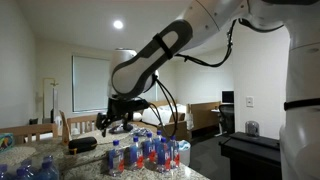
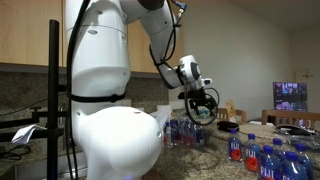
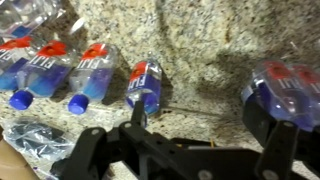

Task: Arrange some of the bottle on the counter

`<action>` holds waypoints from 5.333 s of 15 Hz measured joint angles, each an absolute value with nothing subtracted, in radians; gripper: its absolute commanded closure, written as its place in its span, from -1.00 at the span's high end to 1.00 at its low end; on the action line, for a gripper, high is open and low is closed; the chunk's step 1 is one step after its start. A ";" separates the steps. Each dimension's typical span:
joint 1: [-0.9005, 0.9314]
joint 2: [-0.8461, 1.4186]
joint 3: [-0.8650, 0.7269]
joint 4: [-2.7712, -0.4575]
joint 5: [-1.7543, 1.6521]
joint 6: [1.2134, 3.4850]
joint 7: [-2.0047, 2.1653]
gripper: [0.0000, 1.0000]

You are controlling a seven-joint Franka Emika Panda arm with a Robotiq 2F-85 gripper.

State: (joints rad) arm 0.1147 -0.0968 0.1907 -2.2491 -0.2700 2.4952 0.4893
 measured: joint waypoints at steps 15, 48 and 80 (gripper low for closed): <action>0.518 0.484 0.245 -1.548 -0.498 2.194 0.918 1.00; 0.700 1.047 0.016 -0.682 -0.455 1.903 0.864 -0.87; 0.700 1.060 0.022 -0.659 -0.455 1.886 0.864 -0.87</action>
